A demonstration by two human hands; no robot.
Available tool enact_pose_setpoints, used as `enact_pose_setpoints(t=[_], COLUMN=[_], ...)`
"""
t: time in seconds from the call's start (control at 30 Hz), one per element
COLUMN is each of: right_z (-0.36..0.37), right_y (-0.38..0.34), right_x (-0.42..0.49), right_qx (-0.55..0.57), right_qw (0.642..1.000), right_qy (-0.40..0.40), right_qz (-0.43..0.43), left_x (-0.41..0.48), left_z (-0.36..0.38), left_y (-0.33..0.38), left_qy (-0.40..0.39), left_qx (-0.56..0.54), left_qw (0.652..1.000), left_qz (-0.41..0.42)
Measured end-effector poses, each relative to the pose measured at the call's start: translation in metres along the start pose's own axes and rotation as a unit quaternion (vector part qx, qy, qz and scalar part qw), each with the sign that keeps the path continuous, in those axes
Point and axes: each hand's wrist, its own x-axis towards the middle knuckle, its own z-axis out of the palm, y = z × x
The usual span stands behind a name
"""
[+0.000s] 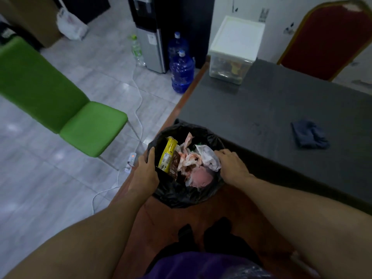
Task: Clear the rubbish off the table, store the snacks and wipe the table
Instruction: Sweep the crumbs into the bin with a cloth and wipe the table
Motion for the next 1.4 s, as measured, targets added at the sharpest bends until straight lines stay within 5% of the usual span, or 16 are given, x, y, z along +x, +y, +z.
enact_pose_setpoints(t=[0.77, 1.4], right_z=[-0.058, -0.064], right_y=[-0.119, -0.142], right_x=[0.209, 0.335], right_qx=[-0.037, -0.048], right_qw=[0.966, 0.981], right_qy=[-0.021, -0.035], right_qz=[-0.256, -0.184], left_x=[0.071, 0.214], left_z=[-0.076, -0.11], left_y=[-0.068, -0.113], left_qy=[0.125, 0.059], left_qx=[-0.04, -0.059], left_qw=[0.974, 0.986], left_qz=[-0.184, -0.141])
